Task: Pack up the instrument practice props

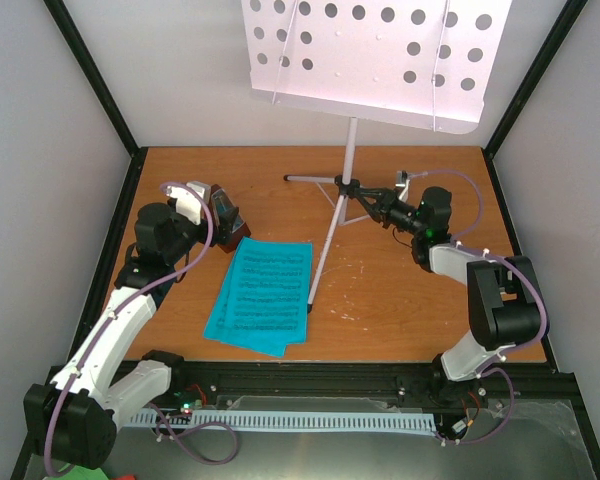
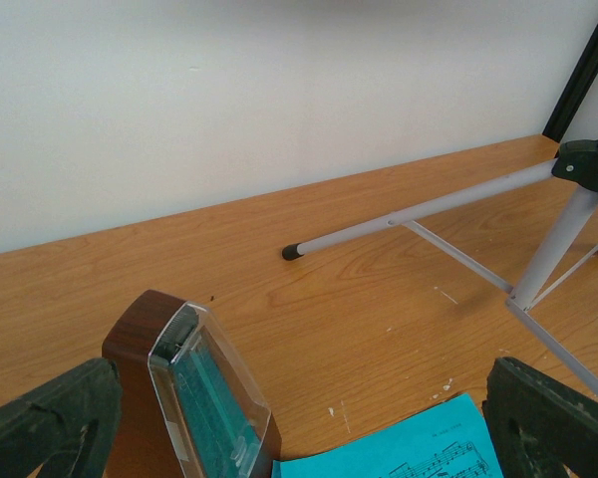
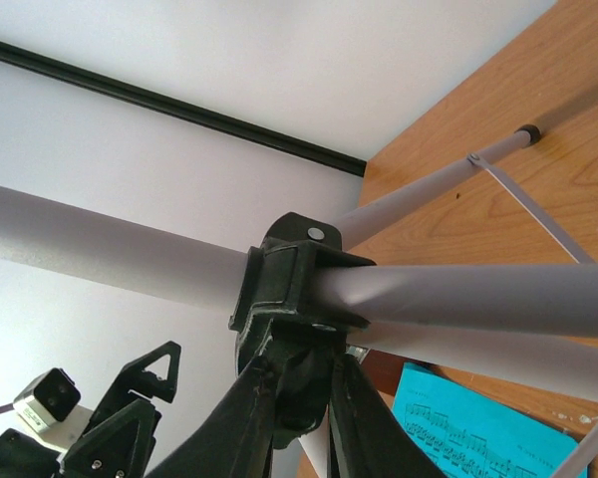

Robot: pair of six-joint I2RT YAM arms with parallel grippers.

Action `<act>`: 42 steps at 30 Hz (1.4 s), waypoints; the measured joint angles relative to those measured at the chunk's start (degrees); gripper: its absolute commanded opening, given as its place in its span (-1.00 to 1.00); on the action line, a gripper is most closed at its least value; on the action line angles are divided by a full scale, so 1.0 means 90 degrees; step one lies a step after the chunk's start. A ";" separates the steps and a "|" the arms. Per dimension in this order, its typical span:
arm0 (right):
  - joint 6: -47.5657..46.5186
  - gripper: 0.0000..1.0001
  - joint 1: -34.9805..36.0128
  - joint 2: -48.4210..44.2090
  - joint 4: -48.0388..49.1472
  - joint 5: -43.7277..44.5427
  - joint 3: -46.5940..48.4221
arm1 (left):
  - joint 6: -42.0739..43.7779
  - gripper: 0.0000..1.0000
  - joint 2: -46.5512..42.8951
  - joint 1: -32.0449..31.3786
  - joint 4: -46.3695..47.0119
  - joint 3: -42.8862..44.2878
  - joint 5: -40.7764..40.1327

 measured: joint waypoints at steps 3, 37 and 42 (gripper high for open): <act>-0.0299 -0.85 0.0000 0.0005 0.0080 0.0005 -0.0029 | 0.0000 0.99 0.0000 0.0000 0.0000 0.0000 0.0000; -1.1242 0.04 0.1688 -0.1328 -0.5059 0.4473 0.1377 | 0.0000 0.99 -0.0155 0.0000 0.0002 -0.0007 -0.0032; -1.0394 0.42 0.1700 -0.1967 -0.4937 0.4422 0.1035 | 0.0000 0.99 -0.0163 0.0000 0.0002 -0.0007 -0.0032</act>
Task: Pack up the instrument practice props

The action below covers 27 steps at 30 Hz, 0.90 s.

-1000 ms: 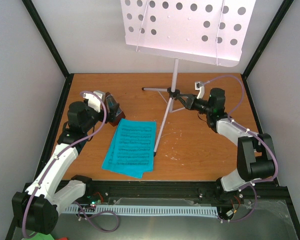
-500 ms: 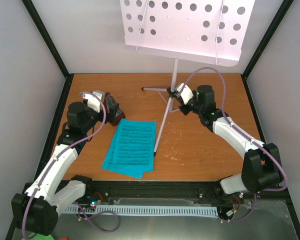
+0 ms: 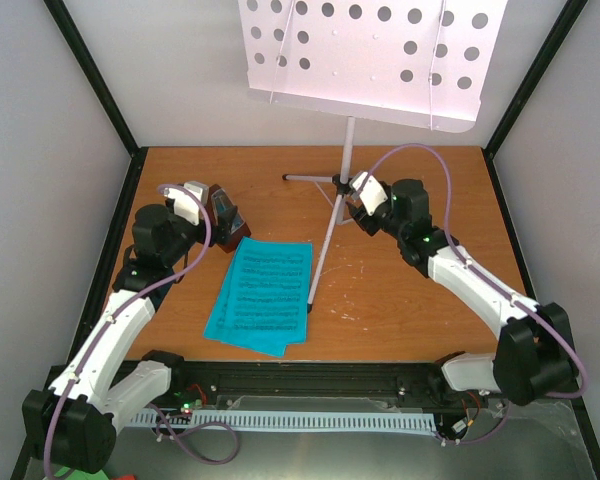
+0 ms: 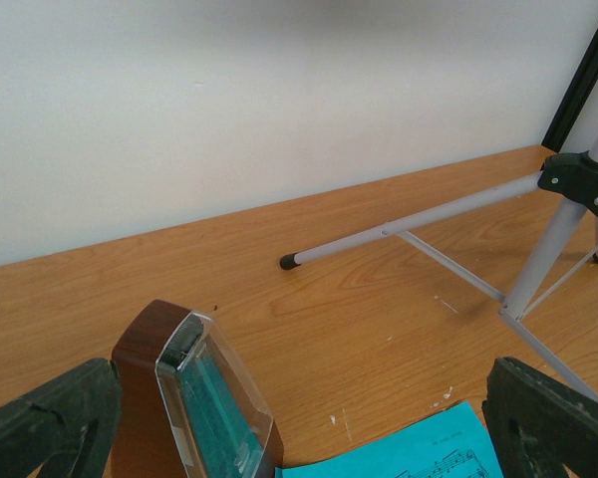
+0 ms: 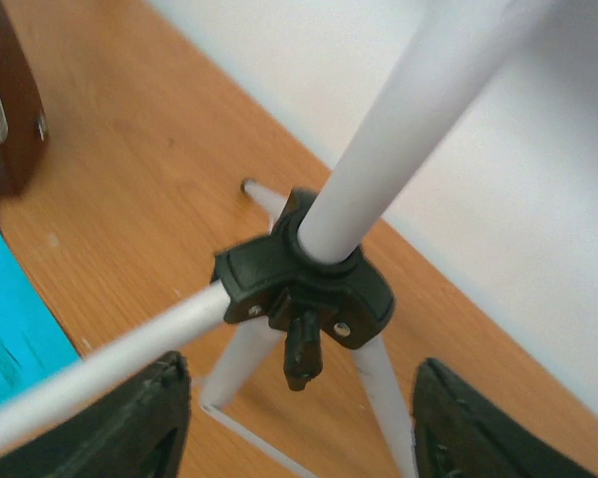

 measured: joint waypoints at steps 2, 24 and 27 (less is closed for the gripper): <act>0.0529 0.58 -0.0002 -0.0333 0.0226 -0.0078 -0.0219 | 0.0000 0.99 -0.0005 0.0000 0.0000 0.0000 0.0000; 1.0227 0.67 -0.0466 -0.0355 0.1649 -0.0986 -0.0865 | 0.0000 0.99 -0.0068 0.0000 -0.0002 0.0000 -0.0049; 1.0676 0.58 -0.0466 -0.0073 0.1736 -0.1025 -0.0865 | 0.0000 0.99 -0.0068 0.0000 0.0000 0.0000 -0.0053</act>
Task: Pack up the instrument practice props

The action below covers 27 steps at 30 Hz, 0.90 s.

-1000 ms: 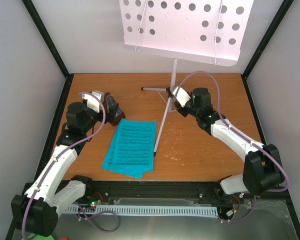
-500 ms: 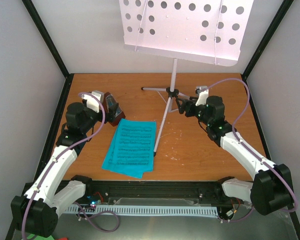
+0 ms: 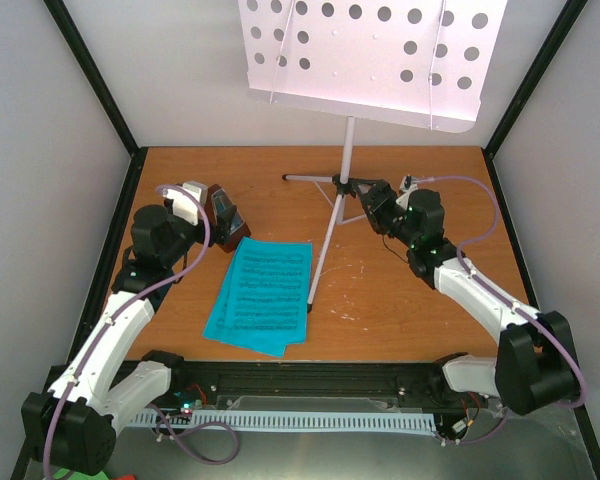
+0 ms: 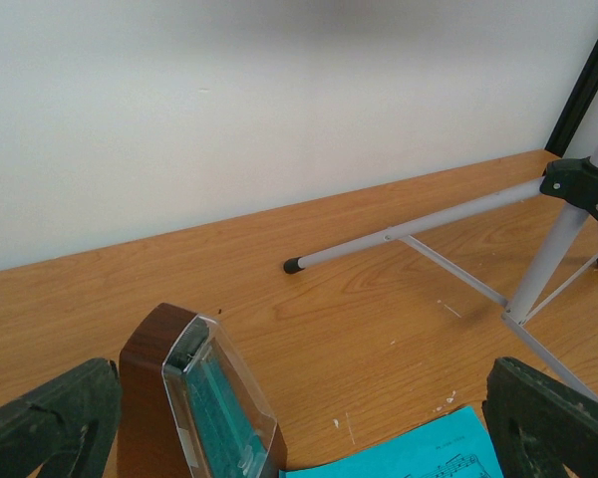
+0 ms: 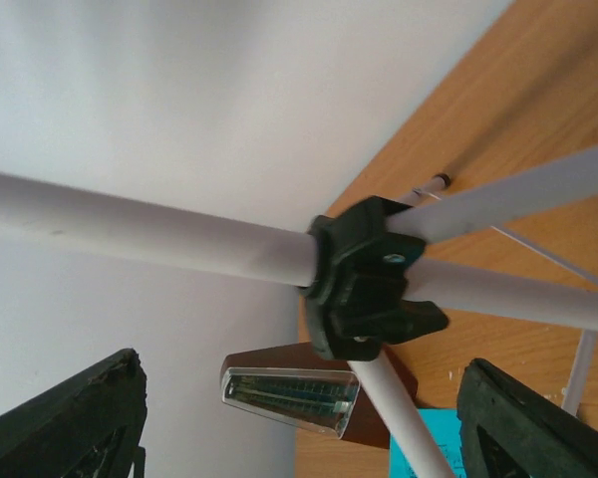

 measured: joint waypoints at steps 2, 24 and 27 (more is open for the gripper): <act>0.0209 0.46 0.0000 0.0182 0.0073 -0.0034 -0.0002 | 0.0000 0.99 0.0002 0.0000 -0.0002 0.0000 -0.0015; 0.0714 -0.08 -0.0187 0.1039 0.1081 -0.0459 -0.0022 | 0.0000 0.99 0.0017 0.0000 0.0000 -0.0002 -0.0039; 0.0704 -0.10 -0.0197 0.1071 0.1144 -0.0551 -0.0022 | 0.0000 0.99 0.0019 0.0000 0.0002 -0.0005 -0.0039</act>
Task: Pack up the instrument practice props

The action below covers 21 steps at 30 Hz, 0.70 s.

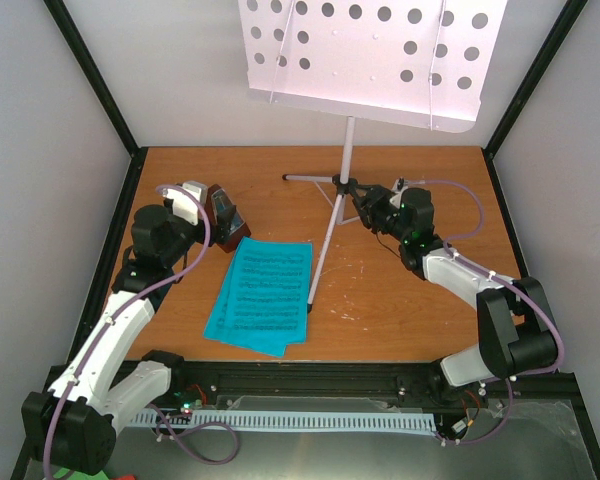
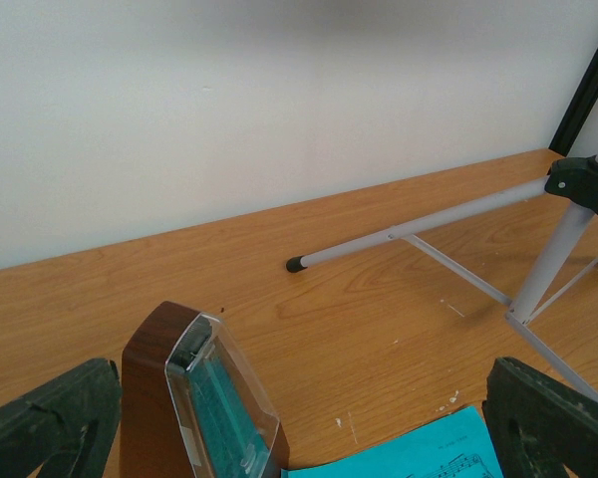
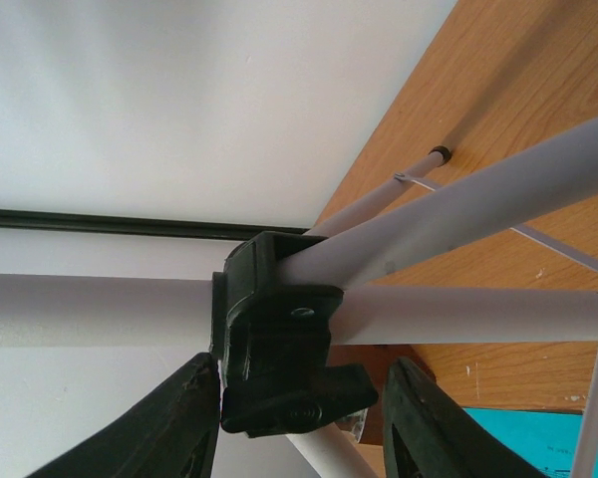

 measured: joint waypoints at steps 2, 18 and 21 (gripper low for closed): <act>-0.0007 -0.15 -0.0007 0.0002 0.0005 -0.0022 0.0000 | 0.0000 0.99 0.0010 0.0000 0.0000 0.0000 0.0000; -0.0755 -0.44 -0.0049 0.0044 0.0289 -0.0124 -0.0097 | 0.0000 0.99 0.0063 0.0000 0.0000 -0.0007 0.0000; -0.1328 -0.44 -0.0049 0.0044 0.0308 -0.0112 -0.0109 | 0.0000 0.99 0.0080 0.0000 0.0000 -0.0007 0.0000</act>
